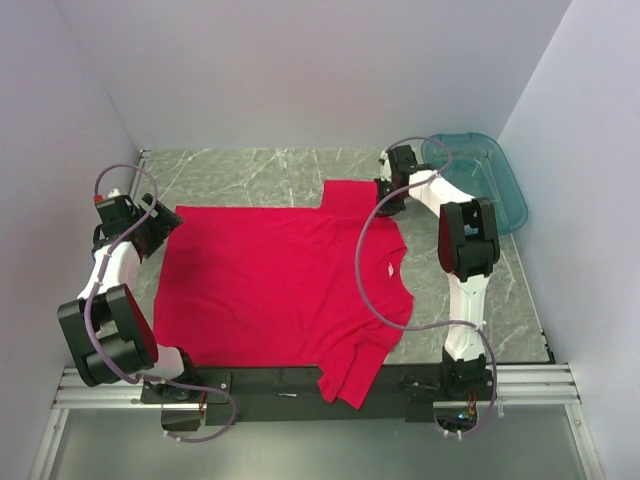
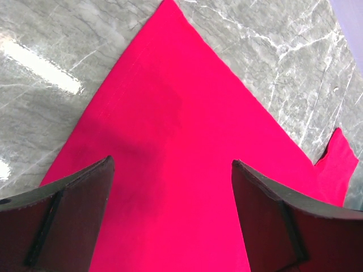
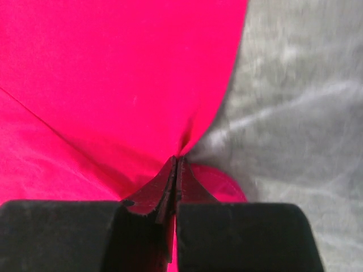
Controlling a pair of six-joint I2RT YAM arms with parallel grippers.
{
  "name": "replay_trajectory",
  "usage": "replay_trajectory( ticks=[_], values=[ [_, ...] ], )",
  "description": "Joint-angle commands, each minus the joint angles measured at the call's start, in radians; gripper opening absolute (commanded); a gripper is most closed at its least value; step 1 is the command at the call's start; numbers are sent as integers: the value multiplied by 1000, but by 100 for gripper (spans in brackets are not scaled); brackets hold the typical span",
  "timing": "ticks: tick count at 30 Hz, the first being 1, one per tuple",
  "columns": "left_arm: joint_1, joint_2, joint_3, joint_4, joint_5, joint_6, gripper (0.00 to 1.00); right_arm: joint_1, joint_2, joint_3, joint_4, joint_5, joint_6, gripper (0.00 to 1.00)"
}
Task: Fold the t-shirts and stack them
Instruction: Flatten the tshirt out
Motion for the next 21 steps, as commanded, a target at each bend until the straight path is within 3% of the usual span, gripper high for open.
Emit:
replay_trajectory(
  ticks=[1, 12, 14, 15, 18, 21],
  values=[
    [2, -25, 2, 40, 30, 7, 89, -12, -61, -44, 30, 16, -32, 0],
    [-1, -4, 8, 36, 50, 12, 89, -19, -65, -82, -11, -20, -74, 0],
    [-1, -1, 9, 36, 53, 10, 89, -19, -84, -82, 3, 15, -100, 12],
    [-1, -2, 9, 37, 53, 10, 89, -26, -91, -76, 10, 29, -107, 32],
    [-1, -2, 8, 39, 56, 9, 88, -38, -99, 4, 34, 60, -158, 55],
    [-1, -6, 8, 40, 55, 9, 88, -55, -6, 145, -3, 33, -183, 62]
  ],
)
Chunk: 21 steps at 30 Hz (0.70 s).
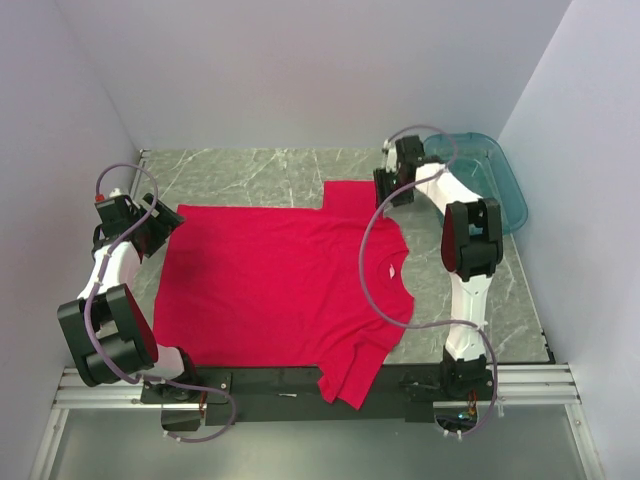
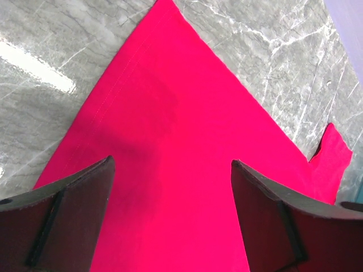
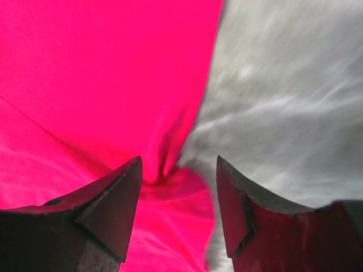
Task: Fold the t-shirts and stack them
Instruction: Flatten the tshirt out
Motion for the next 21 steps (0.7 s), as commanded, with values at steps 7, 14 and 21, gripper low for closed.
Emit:
replay_trajectory(
  ticks=[7, 14, 21],
  values=[
    [-1, -7, 5, 40, 19, 10, 88, -33, 282, 506, -118, -48, 111, 63],
    [-2, 3, 5, 51, 42, 3, 88, -39, 348, 656, -119, -11, 168, 62],
    [-1, -3, 0, 46, 42, 6, 88, -37, 413, 779, -177, -11, 133, 61]
  ],
)
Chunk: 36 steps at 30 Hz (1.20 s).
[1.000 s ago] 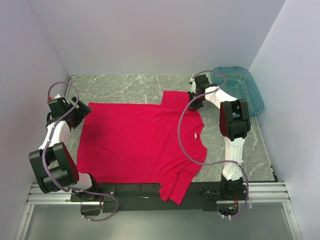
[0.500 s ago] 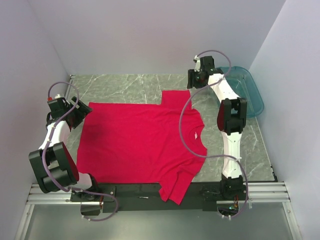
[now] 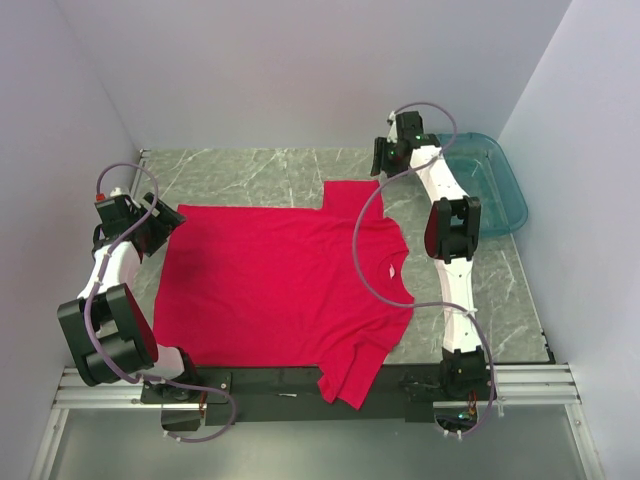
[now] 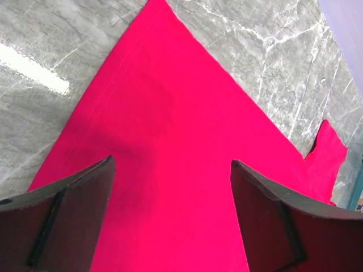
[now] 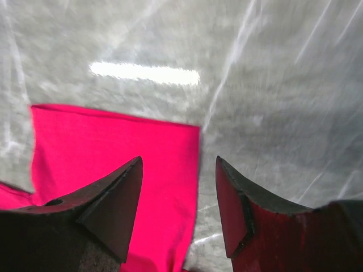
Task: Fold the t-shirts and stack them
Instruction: Flatten the tshirt out
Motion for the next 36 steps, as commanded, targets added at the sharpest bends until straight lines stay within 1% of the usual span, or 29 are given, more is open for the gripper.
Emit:
replay_trajectory(
  ticks=[1, 5, 6, 7, 8, 9, 10, 12, 15, 17, 21, 24, 26, 27, 29, 30, 31, 32, 33, 36],
  values=[
    [0, -3, 0, 35, 23, 6, 88, -6, 23, 87, -42, 1, -30, 61],
    [-2, 0, 0, 37, 27, 4, 88, -3, 34, 104, -91, -7, -108, 59],
    [-2, 3, 2, 38, 29, 4, 88, 6, 38, 107, -111, -9, -193, 59],
    [-4, 3, 3, 38, 29, 4, 87, 15, 37, 102, -118, 58, -223, 60],
    [-2, 4, 2, 40, 30, 4, 87, 33, 37, 79, -124, 91, -258, 61],
    [-2, 4, 2, 40, 30, 4, 87, 43, 37, 72, -130, 112, -327, 63],
    [-5, 3, 2, 41, 30, 4, 87, 52, 35, 61, -118, 178, -346, 64],
    [-7, 4, 3, 35, 27, 8, 87, 64, 34, 42, -105, 192, -369, 64],
    [-8, 3, 2, 34, 26, 9, 87, 69, 57, 88, -115, 172, -360, 63],
    [-10, 3, 3, 32, 23, 12, 87, 73, 66, 82, -101, 182, -358, 61],
    [-13, 6, 5, 29, 21, 14, 87, 84, 87, 88, -105, 205, -355, 57],
    [-13, 9, 6, 31, 23, 12, 87, 83, 92, 69, -99, 237, -369, 55],
    [-11, 11, 8, 32, 23, 14, 87, 80, 103, 81, -114, 229, -376, 54],
    [-13, 11, 8, 31, 24, 14, 87, 80, 104, 85, -118, 219, -381, 47],
    [-13, 11, 6, 32, 26, 12, 87, 80, 106, 85, -128, 209, -387, 40],
    [-13, 14, 8, 31, 26, 14, 87, 80, 106, 84, -131, 209, -392, 26],
    [-13, 12, 8, 31, 27, 14, 86, 80, 100, 73, -141, 188, -396, 9],
    [-13, 11, 8, 31, 27, 14, 86, 80, 95, 61, -139, 177, -399, 9],
    [-11, 12, 6, 32, 29, 12, 86, 78, 89, 46, -135, 174, -398, 1],
    [-14, 12, 6, 32, 33, 12, 86, 78, 46, -28, -109, 148, -390, 0]
  ],
)
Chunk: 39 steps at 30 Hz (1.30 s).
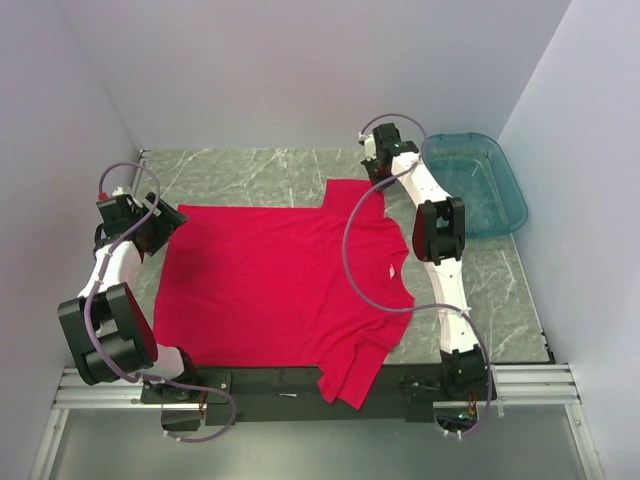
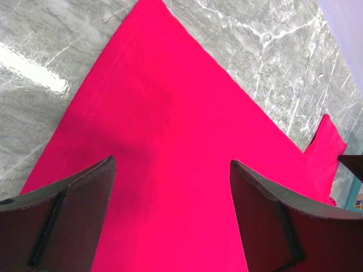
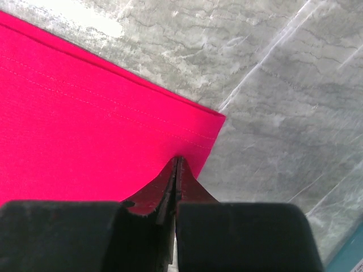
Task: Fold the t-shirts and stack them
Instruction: Flatten the tshirt out
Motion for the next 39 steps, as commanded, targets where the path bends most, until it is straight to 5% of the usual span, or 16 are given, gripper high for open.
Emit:
replay_trajectory(
  ticks=[1, 6, 8, 19, 22, 23, 26, 39],
  values=[
    [-6, 8, 6, 28, 25, 12, 86, -10, -40, -90, 3, -29, -6, 0],
    [-5, 9, 8, 25, 31, 13, 86, -11, -83, -118, 6, -43, 6, 0],
    [-5, 8, 8, 25, 32, 13, 86, -12, -91, -133, -14, -46, 14, 12],
    [-5, 3, 6, 36, 60, 4, 86, -9, -253, -407, -95, -164, -7, 6],
    [-6, 0, 6, 39, 64, 3, 86, -17, -322, -474, 1, -129, 16, 18],
    [-6, -1, 5, 36, 64, 3, 86, -21, -330, -466, 6, -130, 22, 27],
    [-6, -6, 3, 35, 60, 6, 86, -38, -335, -405, -9, -167, 52, 34],
    [-5, -3, 6, 41, 71, 3, 86, -89, -272, -328, 34, -141, 184, 39]
  ],
)
